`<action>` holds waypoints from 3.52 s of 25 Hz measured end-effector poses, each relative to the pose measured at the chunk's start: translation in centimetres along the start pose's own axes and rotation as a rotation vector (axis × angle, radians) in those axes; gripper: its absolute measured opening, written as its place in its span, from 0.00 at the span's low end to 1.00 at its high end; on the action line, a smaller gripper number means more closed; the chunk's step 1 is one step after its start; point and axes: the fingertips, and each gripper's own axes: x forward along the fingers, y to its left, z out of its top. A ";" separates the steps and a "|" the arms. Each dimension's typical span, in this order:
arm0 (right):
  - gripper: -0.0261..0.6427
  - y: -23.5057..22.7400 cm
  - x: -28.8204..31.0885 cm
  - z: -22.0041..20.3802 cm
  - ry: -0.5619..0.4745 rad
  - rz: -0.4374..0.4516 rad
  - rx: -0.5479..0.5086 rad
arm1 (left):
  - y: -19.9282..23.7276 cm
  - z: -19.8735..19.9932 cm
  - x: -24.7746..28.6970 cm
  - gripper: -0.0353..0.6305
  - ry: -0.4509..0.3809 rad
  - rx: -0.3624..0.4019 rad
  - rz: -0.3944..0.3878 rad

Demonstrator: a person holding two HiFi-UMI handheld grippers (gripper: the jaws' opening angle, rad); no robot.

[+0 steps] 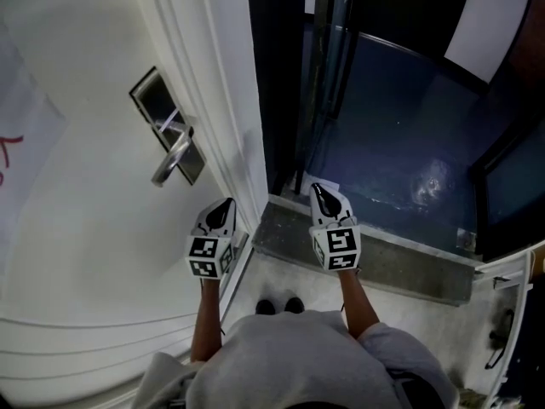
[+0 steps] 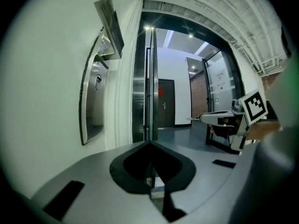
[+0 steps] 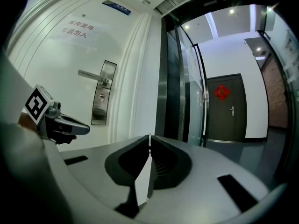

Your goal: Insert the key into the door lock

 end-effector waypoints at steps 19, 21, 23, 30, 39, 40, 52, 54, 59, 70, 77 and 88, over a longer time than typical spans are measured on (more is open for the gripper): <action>0.08 7.3 4.0 2.3 -0.035 0.182 -0.067 | 4.7 -0.5 -4.5 0.08 -0.034 -0.049 0.133; 0.08 8.1 5.0 2.7 -0.043 0.234 -0.072 | 5.3 -0.5 -5.2 0.08 -0.039 -0.054 0.185; 0.08 8.8 5.7 3.0 -0.051 0.280 -0.074 | 5.9 -0.5 -6.1 0.08 -0.044 -0.058 0.232; 0.08 14.1 7.4 4.4 -0.089 0.462 -0.084 | 7.9 -0.6 -10.5 0.08 -0.047 -0.070 0.396; 0.08 19.2 8.2 5.0 -0.111 0.600 -0.095 | 9.9 -1.4 -15.0 0.08 -0.056 -0.093 0.535; 0.08 19.5 8.3 5.0 -0.112 0.608 -0.095 | 10.1 -1.4 -15.2 0.08 -0.054 -0.093 0.543; 0.08 19.4 9.3 6.6 -0.158 0.621 -0.139 | 10.6 -1.0 -14.8 0.08 -0.060 -0.087 0.549; 0.08 19.3 9.5 7.4 -0.179 0.622 -0.159 | 10.7 -0.9 -14.6 0.08 -0.060 -0.085 0.545; 0.08 19.0 10.3 9.8 -0.238 0.623 -0.209 | 10.9 -0.8 -14.2 0.08 -0.062 -0.085 0.539; 0.08 19.3 11.4 12.6 -0.353 0.613 -0.486 | 11.1 -1.3 -14.3 0.08 -0.051 -0.096 0.544; 0.08 19.9 11.3 12.1 -0.414 0.570 -0.792 | 11.1 -1.3 -14.1 0.08 -0.049 -0.094 0.541; 0.08 21.1 11.2 11.0 -0.519 0.488 -1.140 | 10.9 -1.3 -13.9 0.08 -0.045 -0.092 0.539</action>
